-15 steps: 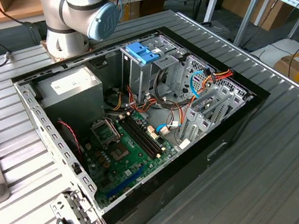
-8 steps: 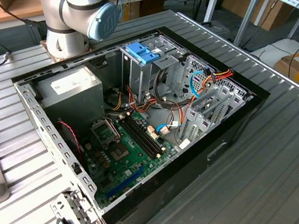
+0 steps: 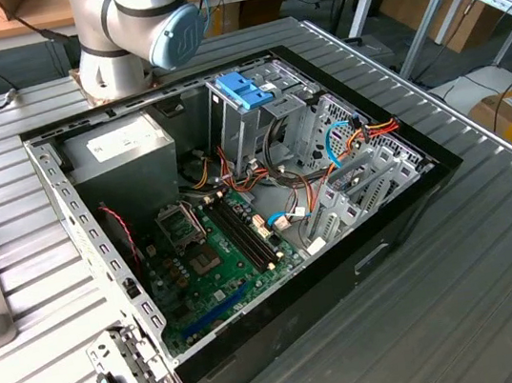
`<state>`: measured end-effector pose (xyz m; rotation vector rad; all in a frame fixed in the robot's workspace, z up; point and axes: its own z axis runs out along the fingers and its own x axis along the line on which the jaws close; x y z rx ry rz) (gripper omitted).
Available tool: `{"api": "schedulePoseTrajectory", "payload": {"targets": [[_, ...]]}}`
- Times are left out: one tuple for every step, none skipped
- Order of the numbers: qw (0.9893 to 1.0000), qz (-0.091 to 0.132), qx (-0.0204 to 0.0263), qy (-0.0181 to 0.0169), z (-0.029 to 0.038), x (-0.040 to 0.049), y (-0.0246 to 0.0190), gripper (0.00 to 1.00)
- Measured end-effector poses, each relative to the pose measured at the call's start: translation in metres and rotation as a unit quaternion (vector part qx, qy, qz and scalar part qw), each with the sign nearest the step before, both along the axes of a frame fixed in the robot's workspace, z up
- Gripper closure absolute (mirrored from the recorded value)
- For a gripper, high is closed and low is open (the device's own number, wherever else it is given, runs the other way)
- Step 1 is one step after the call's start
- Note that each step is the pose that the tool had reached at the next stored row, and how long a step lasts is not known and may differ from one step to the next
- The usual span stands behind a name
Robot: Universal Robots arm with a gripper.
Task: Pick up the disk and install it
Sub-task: 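Pick up the disk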
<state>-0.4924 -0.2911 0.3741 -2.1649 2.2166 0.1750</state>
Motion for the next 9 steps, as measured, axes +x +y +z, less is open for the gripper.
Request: {"api": "schedulePoseTrajectory", "payload": {"targets": [[1.0000,0.000,0.0000,0.0001,0.0015,0.0000,0.0000,0.63],[1.0000,0.000,0.0001,0.0000,0.0024,0.0000,0.0000,0.63],[1.0000,0.000,0.0001,0.0000,0.0033,0.0000,0.0000,0.63],[1.0000,0.000,0.0002,0.0000,0.0043,0.0000,0.0000,0.63],[1.0000,0.000,0.0003,0.0000,0.0049,0.0000,0.0000,0.63],[1.0000,0.000,0.0003,-0.0001,0.0059,0.0000,0.0000,0.63],[1.0000,0.000,0.0003,0.0000,0.0069,0.0000,0.0000,0.63],[1.0000,0.000,0.0003,0.0000,0.0073,0.0000,0.0000,0.63],[1.0000,0.000,0.0003,0.0000,0.0078,0.0000,0.0000,0.63]]}}
